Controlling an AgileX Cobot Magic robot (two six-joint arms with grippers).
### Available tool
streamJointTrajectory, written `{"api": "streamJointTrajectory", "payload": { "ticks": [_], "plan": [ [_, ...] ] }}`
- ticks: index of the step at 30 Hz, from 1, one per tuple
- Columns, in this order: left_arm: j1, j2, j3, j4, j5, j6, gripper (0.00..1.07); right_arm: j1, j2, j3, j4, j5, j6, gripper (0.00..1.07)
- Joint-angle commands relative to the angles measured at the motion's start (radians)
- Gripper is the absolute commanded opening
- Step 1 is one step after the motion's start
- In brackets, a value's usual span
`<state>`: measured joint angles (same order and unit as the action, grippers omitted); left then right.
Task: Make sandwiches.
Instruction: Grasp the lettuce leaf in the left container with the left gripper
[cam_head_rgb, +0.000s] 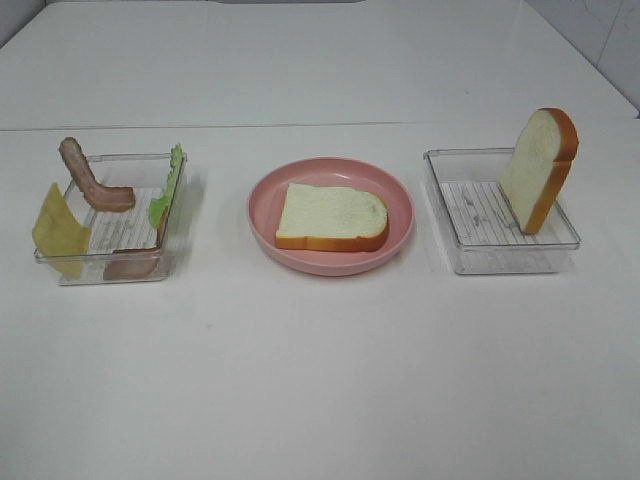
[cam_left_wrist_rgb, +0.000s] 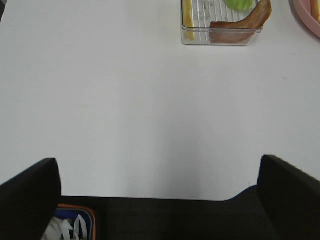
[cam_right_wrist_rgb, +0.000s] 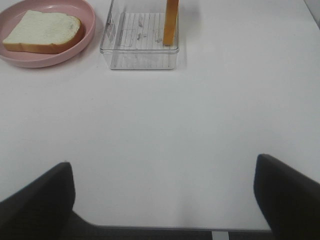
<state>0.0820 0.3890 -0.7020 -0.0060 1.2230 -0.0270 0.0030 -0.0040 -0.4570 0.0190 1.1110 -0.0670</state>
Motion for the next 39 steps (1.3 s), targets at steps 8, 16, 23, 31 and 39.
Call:
{"api": "streamJointTrajectory", "payload": {
  "ticks": [8, 16, 23, 31, 39],
  "plan": [
    [0.002, 0.733, -0.474, -0.003, 0.091, 0.027, 1.0, -0.001, -0.029, 0.003, 0.002, -0.008, -0.007, 0.94],
    [-0.153, 1.2, -0.859, 0.012, 0.091, -0.059, 1.0, -0.001, -0.029, 0.003, 0.002, -0.008, -0.007, 0.94],
    [-0.302, 1.578, -1.187, 0.006, 0.091, -0.149, 1.0, -0.001, -0.029, 0.003, 0.002, -0.008, -0.007, 0.94],
    [-0.347, 1.834, -1.367, 0.006, 0.091, -0.204, 1.0, -0.002, -0.029, 0.003, 0.002, -0.008, -0.007, 0.94],
    [-0.363, 1.962, -1.431, -0.016, 0.09, -0.202, 1.0, -0.002, -0.029, 0.003, 0.002, -0.008, -0.007, 0.94]
  ]
}}
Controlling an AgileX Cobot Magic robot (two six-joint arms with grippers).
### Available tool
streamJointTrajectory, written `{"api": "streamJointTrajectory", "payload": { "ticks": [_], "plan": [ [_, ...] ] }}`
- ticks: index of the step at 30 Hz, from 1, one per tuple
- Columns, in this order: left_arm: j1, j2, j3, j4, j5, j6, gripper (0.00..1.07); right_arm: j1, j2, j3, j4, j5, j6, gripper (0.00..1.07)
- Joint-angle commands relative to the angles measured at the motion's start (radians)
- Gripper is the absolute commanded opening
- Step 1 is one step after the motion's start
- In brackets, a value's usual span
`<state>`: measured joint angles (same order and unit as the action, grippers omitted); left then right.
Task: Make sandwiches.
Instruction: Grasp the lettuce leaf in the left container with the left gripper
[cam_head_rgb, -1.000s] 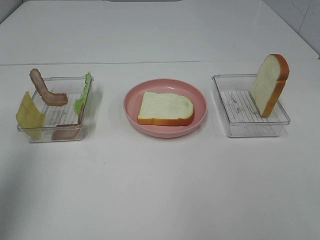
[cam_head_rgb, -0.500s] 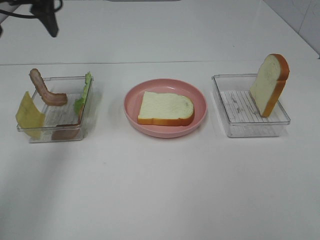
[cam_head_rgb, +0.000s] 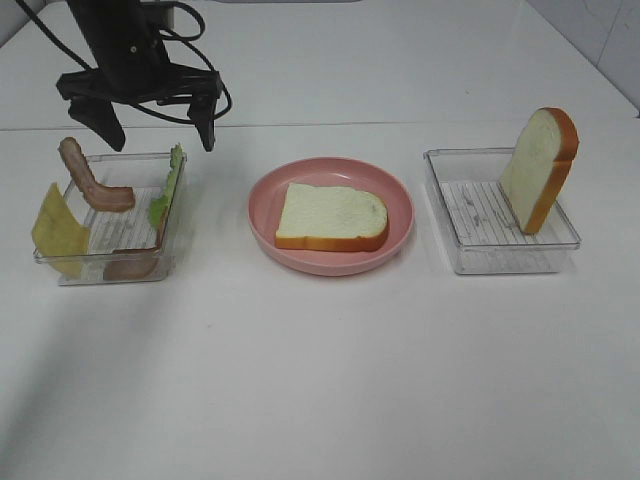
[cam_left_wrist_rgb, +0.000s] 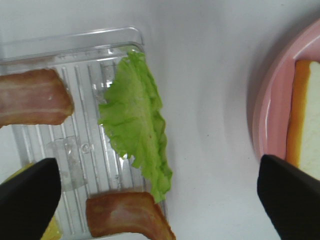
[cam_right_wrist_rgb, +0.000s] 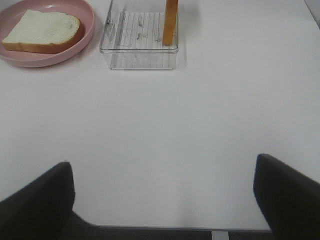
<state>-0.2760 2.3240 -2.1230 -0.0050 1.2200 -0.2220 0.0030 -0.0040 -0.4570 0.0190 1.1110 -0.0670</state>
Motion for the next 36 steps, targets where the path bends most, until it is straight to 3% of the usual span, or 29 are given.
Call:
{"api": "streamJointTrajectory", "payload": {
  "ticks": [1, 14, 17, 19, 20, 22, 26, 36],
  "plan": [
    [-0.005, 0.027, -0.01, -0.017, 0.093, -0.007, 1.0, -0.002, -0.029, 0.003, 0.002, -0.008, -0.007, 0.94],
    [-0.005, 0.082, -0.01, -0.001, 0.091, 0.011, 0.99, -0.002, -0.029, 0.003, 0.002, -0.008, -0.007, 0.94],
    [-0.005, 0.082, -0.01, 0.026, 0.091, 0.012, 0.92, -0.002, -0.029, 0.003, 0.002, -0.008, -0.007, 0.94],
    [-0.005, 0.082, -0.01, 0.039, 0.091, 0.012, 0.71, -0.002, -0.029, 0.003, 0.002, -0.008, -0.007, 0.94],
    [-0.005, 0.082, -0.01, 0.039, 0.091, 0.012, 0.71, -0.002, -0.029, 0.003, 0.002, -0.008, -0.007, 0.94],
    [-0.005, 0.082, -0.01, 0.047, 0.086, 0.012, 0.54, -0.002, -0.029, 0.003, 0.002, -0.008, -0.007, 0.94],
    [-0.005, 0.082, -0.01, 0.047, 0.072, 0.012, 0.46, -0.002, -0.029, 0.003, 0.002, -0.008, -0.007, 0.94],
    [-0.005, 0.082, -0.01, 0.045, 0.069, -0.008, 0.46, -0.002, -0.029, 0.003, 0.002, -0.008, -0.007, 0.94]
  ]
}}
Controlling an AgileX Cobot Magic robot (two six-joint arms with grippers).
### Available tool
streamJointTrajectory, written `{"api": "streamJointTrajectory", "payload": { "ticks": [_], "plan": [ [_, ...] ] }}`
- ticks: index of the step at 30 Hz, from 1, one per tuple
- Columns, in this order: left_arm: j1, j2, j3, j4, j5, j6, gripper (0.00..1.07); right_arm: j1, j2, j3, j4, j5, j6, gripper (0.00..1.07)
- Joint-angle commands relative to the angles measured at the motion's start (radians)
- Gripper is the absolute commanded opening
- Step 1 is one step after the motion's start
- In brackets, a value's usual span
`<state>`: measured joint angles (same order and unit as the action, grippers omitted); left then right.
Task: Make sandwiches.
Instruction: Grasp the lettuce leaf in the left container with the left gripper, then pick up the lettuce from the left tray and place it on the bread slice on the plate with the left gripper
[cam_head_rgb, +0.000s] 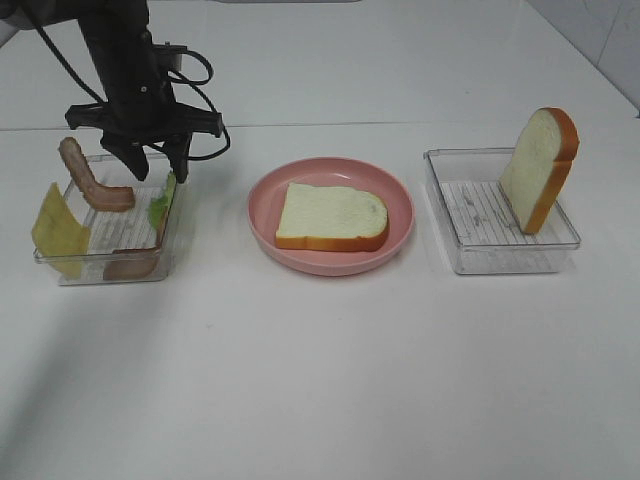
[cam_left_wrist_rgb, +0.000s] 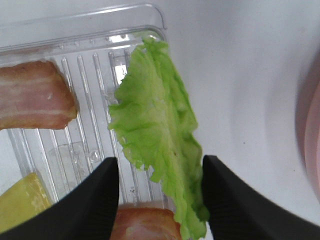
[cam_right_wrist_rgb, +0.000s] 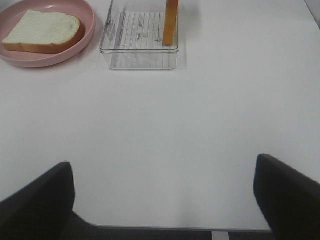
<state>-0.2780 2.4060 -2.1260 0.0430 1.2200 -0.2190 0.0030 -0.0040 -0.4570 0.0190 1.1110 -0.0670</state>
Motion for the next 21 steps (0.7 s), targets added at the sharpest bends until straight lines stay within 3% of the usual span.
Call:
{"api": "streamJointTrajectory", "payload": {
  "ticks": [1, 4, 6, 9, 11, 21],
  "plan": [
    [-0.003, 0.0, -0.007, -0.005, 0.065, -0.009, 0.46, -0.002, -0.029, 0.003, 0.002, -0.008, -0.007, 0.94],
    [-0.003, 0.0, -0.007, -0.005, 0.06, -0.009, 0.45, -0.002, -0.029, 0.003, 0.002, -0.008, -0.007, 0.94],
    [-0.003, 0.0, -0.007, -0.01, 0.046, -0.008, 0.3, -0.002, -0.029, 0.003, 0.002, -0.008, -0.007, 0.94],
    [-0.003, 0.0, -0.007, -0.019, 0.046, -0.008, 0.24, -0.002, -0.029, 0.003, 0.002, -0.008, -0.007, 0.94],
    [-0.003, 0.0, -0.007, -0.031, 0.032, -0.001, 0.02, -0.002, -0.029, 0.003, 0.002, -0.008, -0.007, 0.94],
    [-0.003, -0.005, -0.007, -0.058, 0.015, 0.027, 0.0, -0.002, -0.029, 0.003, 0.002, -0.008, -0.007, 0.94]
  ]
}}
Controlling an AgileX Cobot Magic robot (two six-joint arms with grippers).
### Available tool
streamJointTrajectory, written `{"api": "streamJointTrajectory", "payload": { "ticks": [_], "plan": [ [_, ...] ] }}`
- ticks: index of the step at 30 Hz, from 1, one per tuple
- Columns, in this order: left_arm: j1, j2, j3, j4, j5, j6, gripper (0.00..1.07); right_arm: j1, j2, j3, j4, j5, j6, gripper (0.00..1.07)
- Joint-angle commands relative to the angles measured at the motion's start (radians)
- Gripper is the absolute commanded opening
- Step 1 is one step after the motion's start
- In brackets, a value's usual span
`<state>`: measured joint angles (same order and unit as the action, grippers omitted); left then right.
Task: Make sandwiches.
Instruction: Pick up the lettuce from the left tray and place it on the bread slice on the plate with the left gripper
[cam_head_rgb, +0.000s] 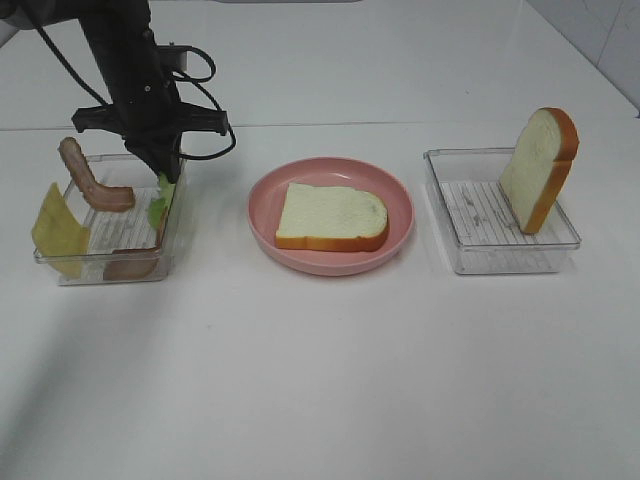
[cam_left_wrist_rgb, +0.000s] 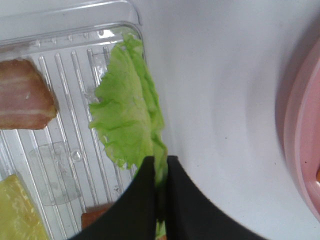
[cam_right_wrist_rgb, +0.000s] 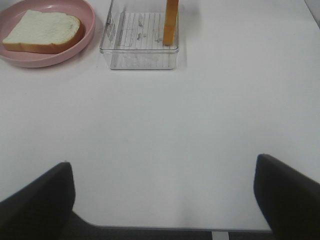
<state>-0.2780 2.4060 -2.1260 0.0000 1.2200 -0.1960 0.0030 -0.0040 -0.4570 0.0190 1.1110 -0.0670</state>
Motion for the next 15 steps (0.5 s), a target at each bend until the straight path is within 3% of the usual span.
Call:
{"api": "streamJointTrajectory", "payload": {
  "ticks": [1, 15],
  "plan": [
    [-0.003, -0.009, -0.007, -0.015, 0.019, 0.004, 0.0, -0.002, -0.029, 0.003, 0.002, -0.008, -0.007, 0.94],
    [-0.003, -0.162, -0.007, -0.03, 0.027, 0.004, 0.0, -0.002, -0.029, 0.003, 0.002, -0.008, -0.007, 0.94]
  ]
}}
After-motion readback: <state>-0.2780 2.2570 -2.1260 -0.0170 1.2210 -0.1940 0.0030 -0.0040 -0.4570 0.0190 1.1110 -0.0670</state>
